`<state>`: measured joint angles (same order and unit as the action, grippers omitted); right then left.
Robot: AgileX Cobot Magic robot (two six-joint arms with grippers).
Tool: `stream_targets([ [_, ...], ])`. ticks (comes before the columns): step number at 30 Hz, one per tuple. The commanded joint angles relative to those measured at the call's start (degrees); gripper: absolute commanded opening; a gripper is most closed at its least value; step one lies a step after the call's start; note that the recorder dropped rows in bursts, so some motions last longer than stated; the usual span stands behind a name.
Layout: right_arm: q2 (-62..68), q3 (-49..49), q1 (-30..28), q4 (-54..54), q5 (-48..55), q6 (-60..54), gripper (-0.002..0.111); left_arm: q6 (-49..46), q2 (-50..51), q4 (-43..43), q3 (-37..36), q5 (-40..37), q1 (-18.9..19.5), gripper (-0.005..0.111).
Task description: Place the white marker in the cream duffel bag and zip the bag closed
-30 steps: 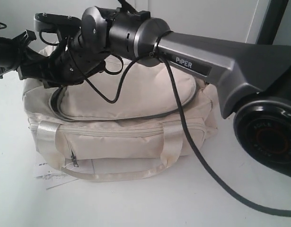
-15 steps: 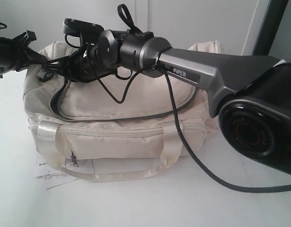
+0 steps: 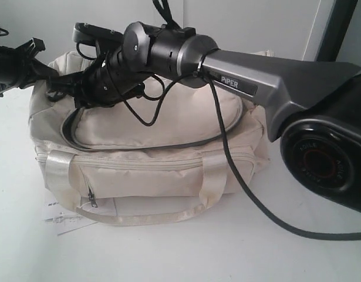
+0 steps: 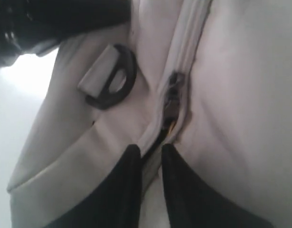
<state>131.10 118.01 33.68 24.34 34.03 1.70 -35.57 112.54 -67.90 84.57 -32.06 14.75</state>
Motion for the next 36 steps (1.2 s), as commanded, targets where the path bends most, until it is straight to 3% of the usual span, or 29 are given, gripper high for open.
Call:
stream_targets([
  [1, 0.0, 0.1, 0.0, 9.3, 7.8, -11.9, 0.019, -0.4, -0.1, -1.0, 0.2, -0.6, 0.0, 0.000],
  [3, 0.5, 0.1, 0.0, 8.4, 8.5, -13.5, 0.018, -0.4, -0.1, -1.0, 0.2, -0.6, 0.0, 0.000],
  [8, 3.6, 0.1, -0.1, 1.2, 3.9, -11.0, 0.000, -0.4, -0.1, -1.0, 0.2, -0.6, 0.0, 0.000],
  [16, 6.2, 0.1, -1.5, -13.8, -8.5, 16.7, 0.000, -0.9, -0.1, -1.0, 0.2, -0.6, 0.0, 0.000],
  [20, 5.7, 0.1, -1.8, -14.1, -13.2, 17.0, 0.002, -2.0, -0.1, -1.0, 0.2, -0.6, 0.0, 0.000],
  [28, 3.6, 0.2, -1.9, -13.6, -11.3, 17.8, 0.022, -2.0, -0.1, -1.0, 0.2, -0.6, 0.0, 0.000],
  [32, 2.2, 0.2, -1.7, -13.2, -5.6, 11.6, 0.023, -2.0, -0.1, -1.0, 0.2, -0.6, 0.0, 0.000],
  [36, 2.0, 0.2, -1.4, -5.6, -3.1, 1.8, 0.023, -2.0, -0.1, -1.0, 0.2, -0.6, 0.0, 0.000],
])
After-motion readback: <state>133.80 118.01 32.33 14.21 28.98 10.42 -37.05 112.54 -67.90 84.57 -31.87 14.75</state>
